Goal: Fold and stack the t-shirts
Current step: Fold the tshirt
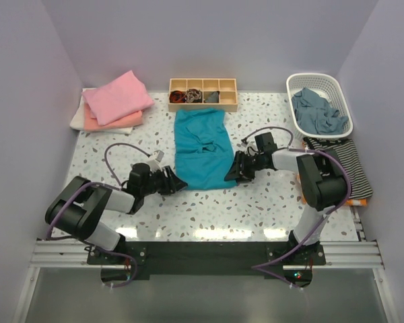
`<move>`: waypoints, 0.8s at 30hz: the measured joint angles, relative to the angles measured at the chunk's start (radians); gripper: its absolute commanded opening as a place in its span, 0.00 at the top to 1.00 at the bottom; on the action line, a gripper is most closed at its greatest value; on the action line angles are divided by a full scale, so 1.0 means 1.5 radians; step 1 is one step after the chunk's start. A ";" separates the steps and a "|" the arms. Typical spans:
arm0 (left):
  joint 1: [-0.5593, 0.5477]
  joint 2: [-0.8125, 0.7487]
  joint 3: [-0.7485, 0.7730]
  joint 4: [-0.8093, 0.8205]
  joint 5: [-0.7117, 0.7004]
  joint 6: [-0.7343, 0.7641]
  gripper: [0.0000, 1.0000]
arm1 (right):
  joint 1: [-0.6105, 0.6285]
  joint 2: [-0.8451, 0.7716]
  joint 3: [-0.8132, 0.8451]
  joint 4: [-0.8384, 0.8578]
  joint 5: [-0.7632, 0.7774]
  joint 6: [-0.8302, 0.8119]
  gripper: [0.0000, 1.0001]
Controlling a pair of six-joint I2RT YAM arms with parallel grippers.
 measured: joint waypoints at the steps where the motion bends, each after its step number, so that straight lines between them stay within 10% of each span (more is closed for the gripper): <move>1: 0.000 0.010 0.001 0.012 0.002 -0.001 0.55 | 0.000 0.008 -0.001 0.011 -0.009 0.004 0.63; 6: 0.000 0.055 0.012 0.046 0.005 -0.005 0.83 | 0.000 0.044 -0.009 0.056 -0.046 0.025 1.00; 10: 0.000 0.069 0.015 0.042 0.009 -0.004 1.00 | 0.000 0.047 -0.017 0.070 -0.054 0.033 1.00; 24: -0.063 -0.197 -0.016 -0.210 -0.002 0.000 1.00 | 0.028 -0.100 -0.152 0.023 -0.026 0.014 1.00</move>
